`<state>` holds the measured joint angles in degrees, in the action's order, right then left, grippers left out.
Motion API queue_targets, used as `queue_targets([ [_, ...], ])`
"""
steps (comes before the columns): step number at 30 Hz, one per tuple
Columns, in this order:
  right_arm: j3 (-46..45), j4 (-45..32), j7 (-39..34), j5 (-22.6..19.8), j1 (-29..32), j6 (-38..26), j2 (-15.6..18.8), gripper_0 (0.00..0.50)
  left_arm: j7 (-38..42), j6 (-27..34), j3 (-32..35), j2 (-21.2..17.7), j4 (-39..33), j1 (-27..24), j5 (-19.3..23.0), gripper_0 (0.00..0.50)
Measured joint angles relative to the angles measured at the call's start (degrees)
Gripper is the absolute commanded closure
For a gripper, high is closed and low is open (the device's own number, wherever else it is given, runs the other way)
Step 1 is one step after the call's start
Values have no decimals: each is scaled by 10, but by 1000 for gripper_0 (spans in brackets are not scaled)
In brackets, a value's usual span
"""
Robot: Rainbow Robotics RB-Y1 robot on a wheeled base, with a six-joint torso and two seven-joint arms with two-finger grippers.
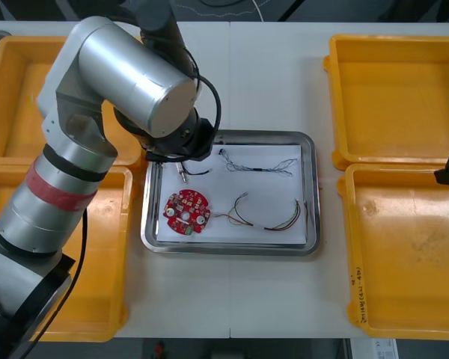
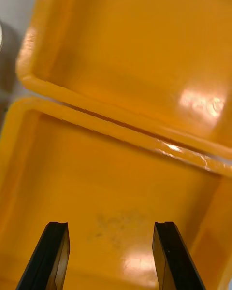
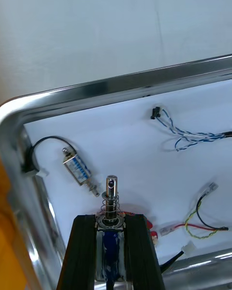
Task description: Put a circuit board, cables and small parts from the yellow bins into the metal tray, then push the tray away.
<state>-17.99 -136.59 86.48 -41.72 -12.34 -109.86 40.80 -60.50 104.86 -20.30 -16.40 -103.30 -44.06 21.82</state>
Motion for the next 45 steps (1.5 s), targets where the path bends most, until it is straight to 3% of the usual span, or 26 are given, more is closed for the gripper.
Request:
queue_targets([
  [7, -42, 10, -29, 11, 63, 0, 1, 0, 0, -65, -37, 8, 52, 0, -13, 498],
  [11, -61, 32, -67, -10, 80, 0, 1, 0, 0, -86, -52, 8, 75, 0, -16, 499],
  [16, -92, 64, -70, -40, 83, 0, 0, 0, 0, -111, -62, 8, 104, 0, -19, 498],
  [26, -108, 77, -70, -33, 83, 0, -4, 0, 0, -153, -67, 8, 147, 0, -30, 500],
  [34, -108, 80, -97, -33, 83, 0, -27, 0, 0, -165, -79, 9, 163, 0, -38, 498],
  [35, -107, 80, -100, -33, 83, 0, -29, 0, 0, -166, -79, 9, 163, 0, -38, 468],
  [36, -107, 80, -101, -33, 83, 0, -30, 0, 0, -166, -79, 9, 163, 0, -38, 402],
  [38, -105, 80, -101, -33, 83, 0, -31, 0, 1, -166, -79, 9, 164, 0, -38, 120],
  [39, -104, 80, -101, -33, 83, 0, -31, 0, 1, -166, -79, 9, 164, 0, -38, 120],
  [40, -103, 80, -101, -33, 83, 0, -31, 0, 1, -166, -79, 9, 164, 0, -38, 0],
  [45, -94, 81, -104, -35, 83, 0, -31, 0, 2, -166, -79, 9, 164, 0, -38, 0],
])
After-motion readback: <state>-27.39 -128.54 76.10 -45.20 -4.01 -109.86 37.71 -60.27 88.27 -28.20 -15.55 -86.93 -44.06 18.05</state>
